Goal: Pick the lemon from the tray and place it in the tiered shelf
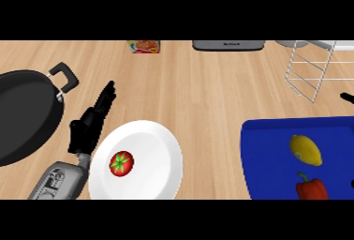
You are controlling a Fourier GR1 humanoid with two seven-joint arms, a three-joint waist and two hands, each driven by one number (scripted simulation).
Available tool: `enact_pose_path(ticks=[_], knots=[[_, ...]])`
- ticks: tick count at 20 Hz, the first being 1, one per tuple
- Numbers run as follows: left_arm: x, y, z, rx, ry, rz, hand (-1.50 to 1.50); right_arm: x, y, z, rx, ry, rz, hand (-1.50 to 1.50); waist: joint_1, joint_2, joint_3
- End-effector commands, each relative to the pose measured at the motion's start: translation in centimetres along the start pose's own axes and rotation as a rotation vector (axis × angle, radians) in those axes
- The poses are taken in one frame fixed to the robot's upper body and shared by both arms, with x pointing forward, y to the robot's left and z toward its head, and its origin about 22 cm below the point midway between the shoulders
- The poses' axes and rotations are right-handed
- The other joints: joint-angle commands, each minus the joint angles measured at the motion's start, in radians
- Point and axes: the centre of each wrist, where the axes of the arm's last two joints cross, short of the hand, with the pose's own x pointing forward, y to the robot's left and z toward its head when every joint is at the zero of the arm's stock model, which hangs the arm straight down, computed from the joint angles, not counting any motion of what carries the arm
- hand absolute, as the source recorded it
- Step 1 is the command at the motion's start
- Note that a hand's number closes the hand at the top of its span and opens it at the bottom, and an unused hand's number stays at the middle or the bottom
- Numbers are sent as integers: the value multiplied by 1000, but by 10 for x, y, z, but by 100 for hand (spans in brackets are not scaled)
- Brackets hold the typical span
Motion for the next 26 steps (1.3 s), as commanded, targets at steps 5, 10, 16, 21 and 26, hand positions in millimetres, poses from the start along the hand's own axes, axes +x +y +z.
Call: enact_pose_path(ticks=[5, 10, 16, 21, 26], knots=[[-8, -12, 8, -1, -2, 4, 0, 13, 26, 6, -10, 15, -5, -150, 2, 1, 0], [-7, -1, -10, 3, 2, 5, 0, 15, 37, 6, -7, 26, -17, -150, -1, 1, 0], [0, 13, 20, -12, -4, -2, 0, -10, 40, -15, 10, 57, 3, -150, 7, 1, 1], [-4, -23, 1, -2, -8, 3, 0, -3, 45, -12, 16, 78, 29, -150, 2, 1, 0], [-14, -5, 20, -4, -11, -2, 0, 6, 56, -20, 24, 106, 63, -150, 5, 1, 0]])
